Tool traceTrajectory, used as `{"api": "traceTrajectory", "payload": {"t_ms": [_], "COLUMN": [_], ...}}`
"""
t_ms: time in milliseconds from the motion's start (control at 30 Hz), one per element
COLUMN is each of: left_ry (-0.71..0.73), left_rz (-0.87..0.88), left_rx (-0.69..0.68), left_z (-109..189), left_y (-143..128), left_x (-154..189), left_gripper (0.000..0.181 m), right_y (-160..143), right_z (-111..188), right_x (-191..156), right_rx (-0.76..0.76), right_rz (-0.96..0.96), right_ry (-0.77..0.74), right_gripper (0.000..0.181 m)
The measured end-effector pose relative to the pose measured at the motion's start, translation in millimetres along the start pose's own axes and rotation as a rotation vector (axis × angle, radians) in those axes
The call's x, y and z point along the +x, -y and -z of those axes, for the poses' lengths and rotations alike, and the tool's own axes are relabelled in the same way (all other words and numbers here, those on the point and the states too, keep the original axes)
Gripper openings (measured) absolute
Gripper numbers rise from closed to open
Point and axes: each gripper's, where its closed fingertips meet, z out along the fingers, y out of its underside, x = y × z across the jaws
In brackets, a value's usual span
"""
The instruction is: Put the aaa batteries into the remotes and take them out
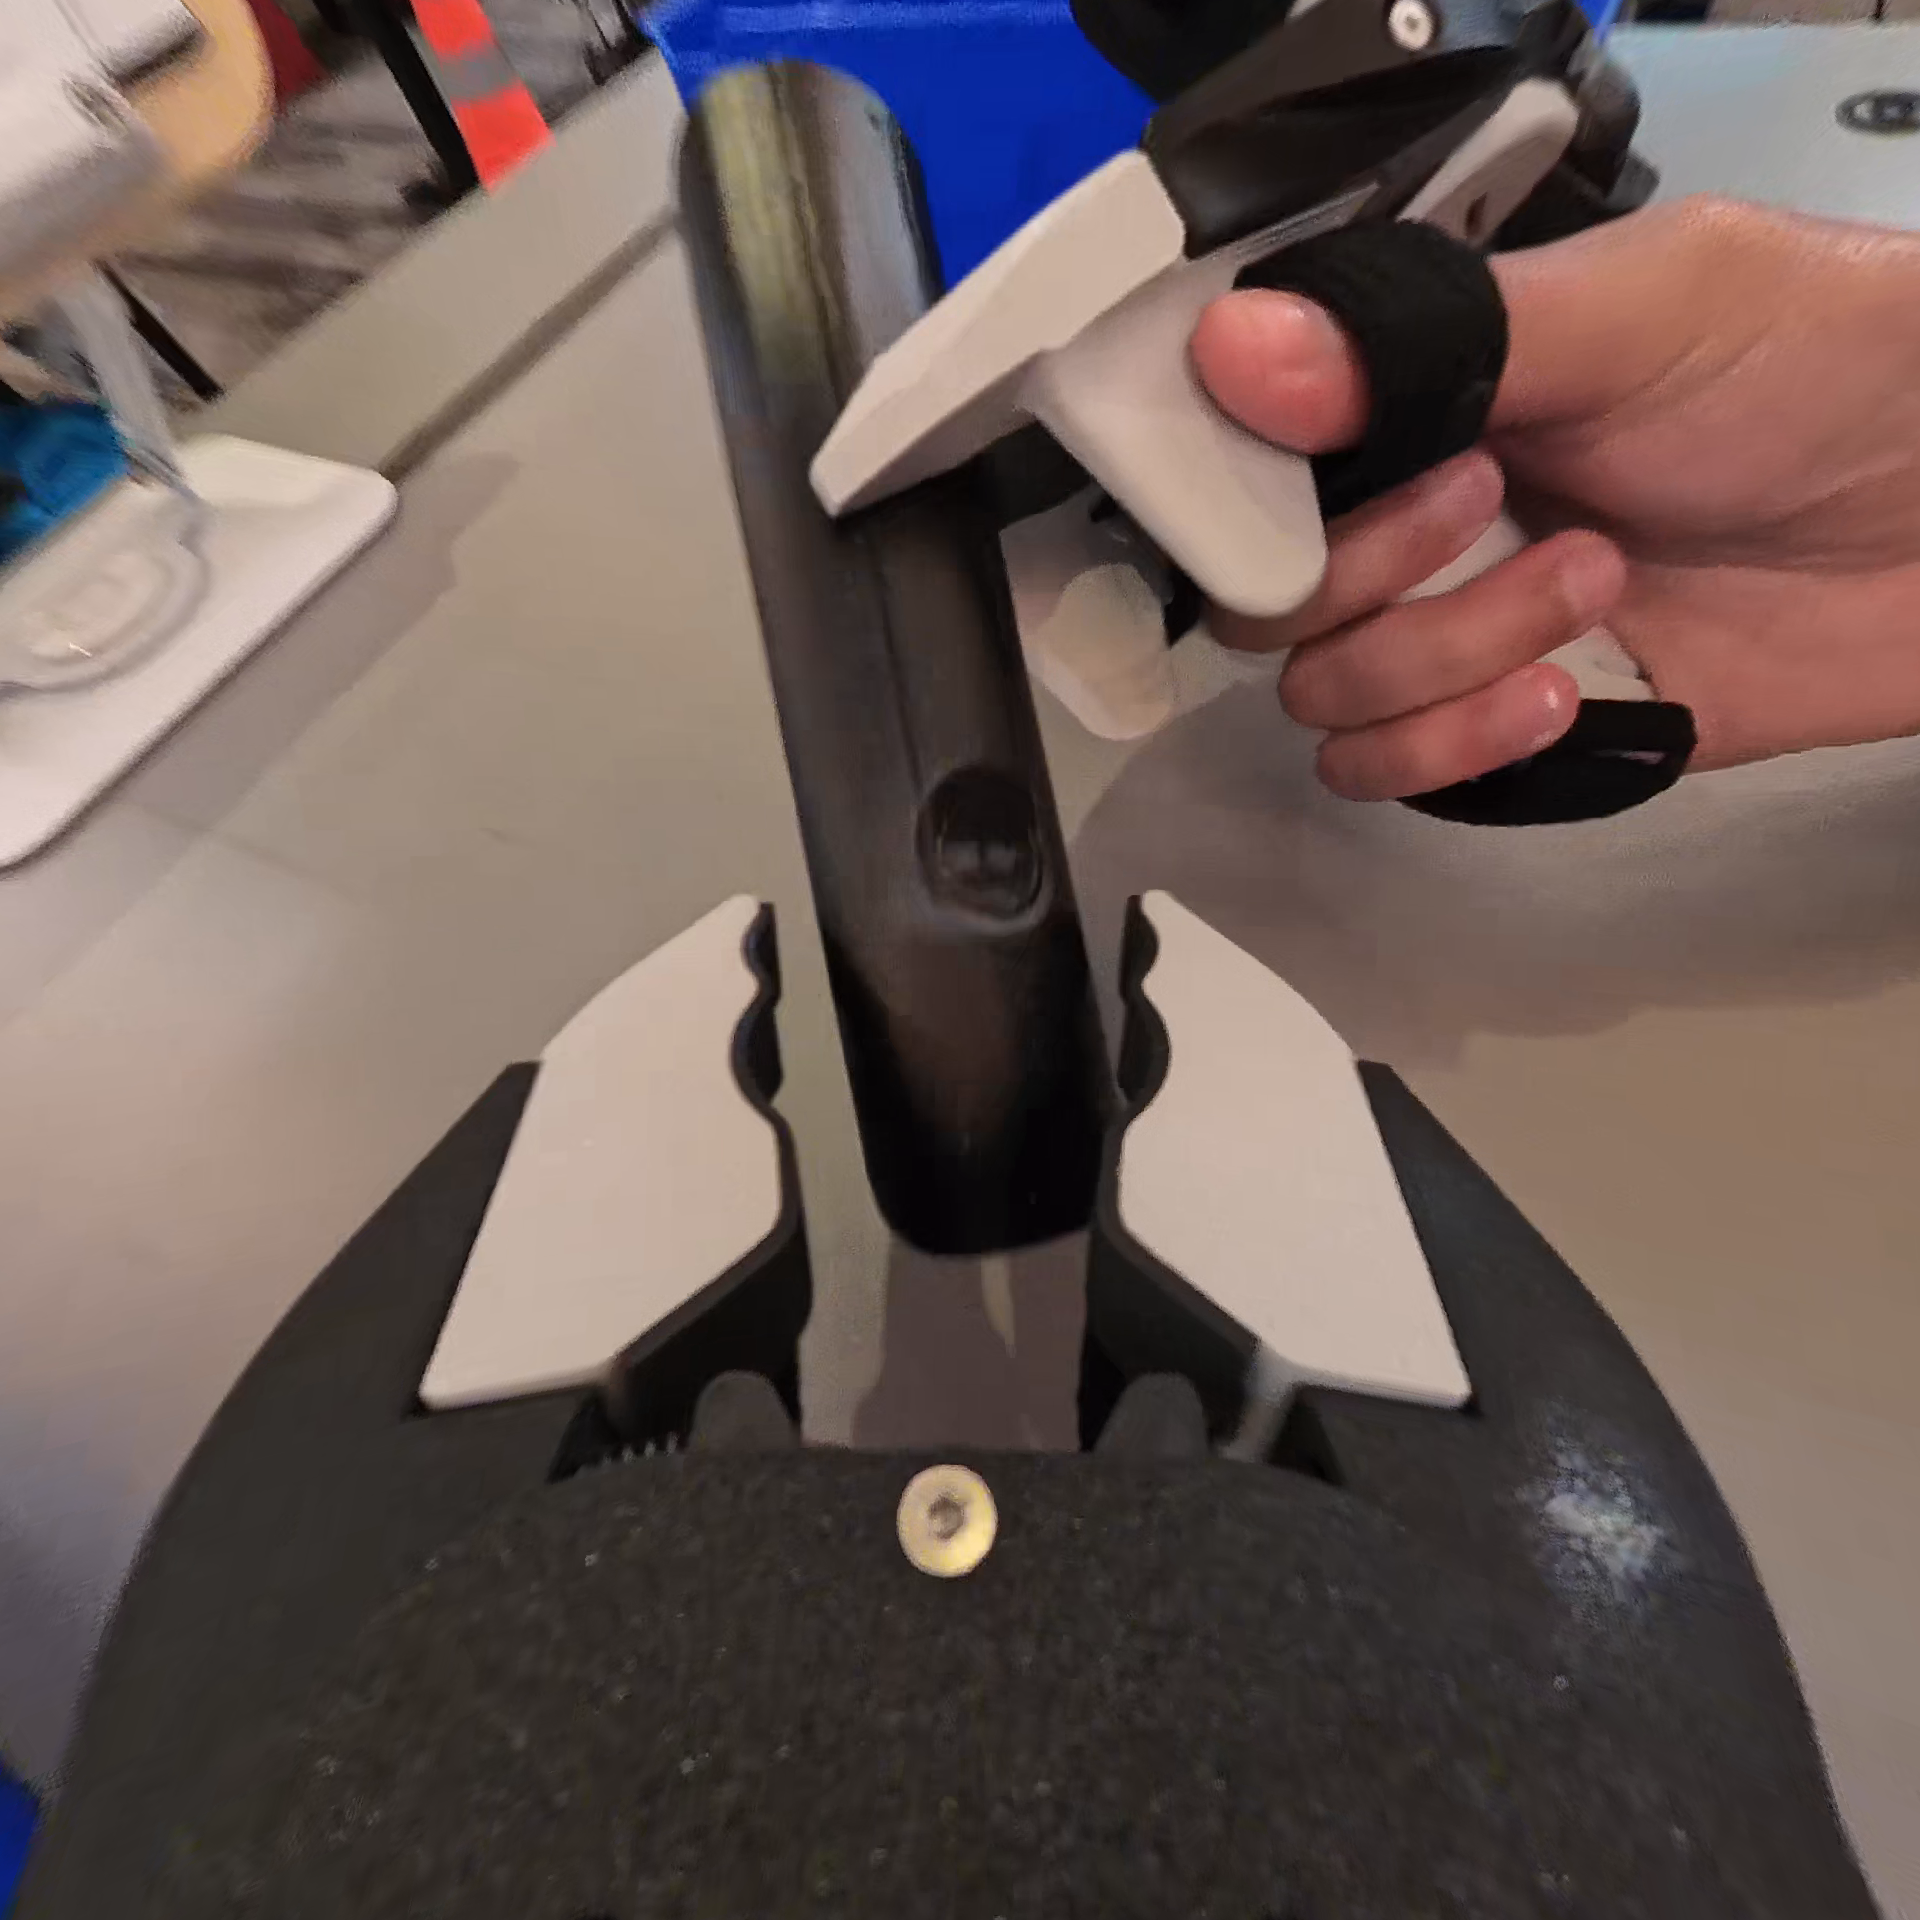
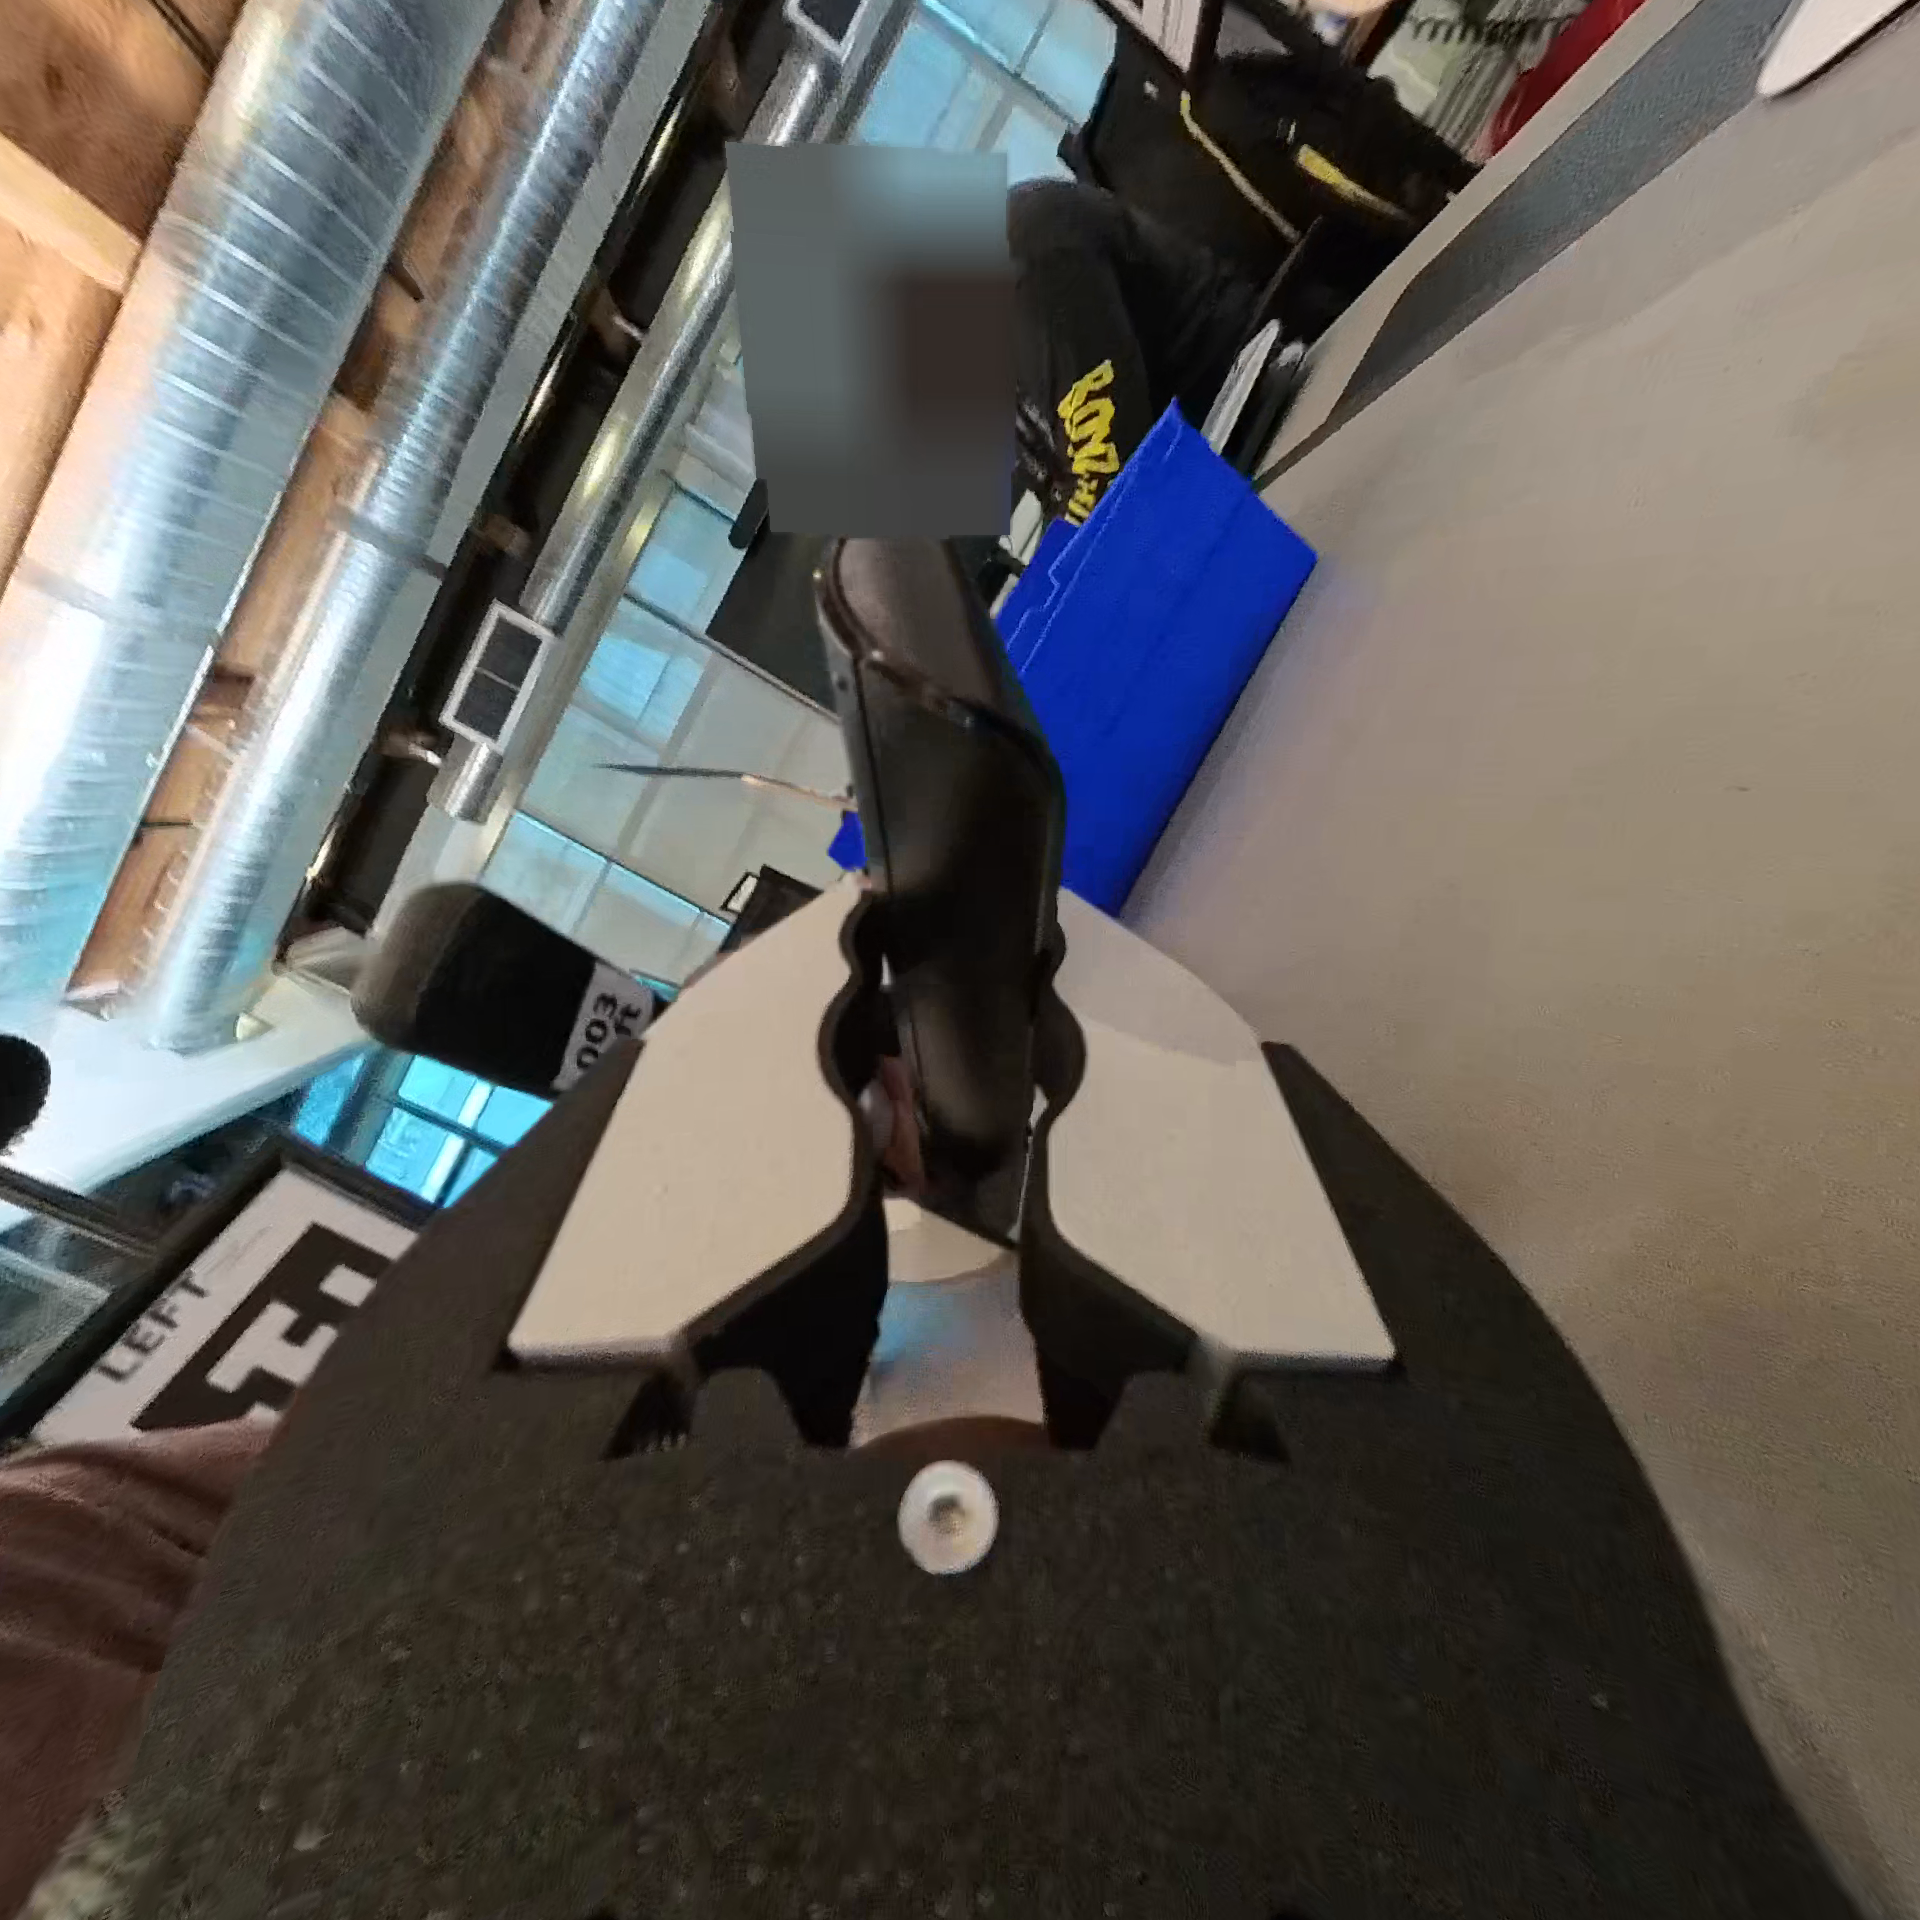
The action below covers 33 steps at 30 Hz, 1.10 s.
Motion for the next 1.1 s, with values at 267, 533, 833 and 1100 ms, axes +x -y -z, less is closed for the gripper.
{"api": "traceTrajectory", "payload": {"t_ms": [267,533,833,1100], "left_ry": [0.117,0.202,0.223,0.101], "left_rz": [-0.044,-0.143,-0.217,-0.066], "left_rx": [0.242,0.467,0.441,0.392], "left_z": [12.6,35.6,34.1,25.1], "left_y": [20.7,64.6,64.5,56.0], "left_x": [-1.2,2.9,7.0,-1.1], "left_gripper": [0.092,0.071,0.071,0.061], "right_y": [25.1,4.5,-9.0,-13.8], "right_z": [10.8,-4.6,-10.5,-7.7], "right_x": [-34.4,-56.9,-36.6,-20.5], "right_rx": [0.203,0.172,0.180,0.128], "right_rz": [-0.299,-0.591,-0.743,-0.709], "right_ry": [0.159,0.332,0.345,0.293], "right_gripper": [0.026,0.025,0.025,0.027]}}
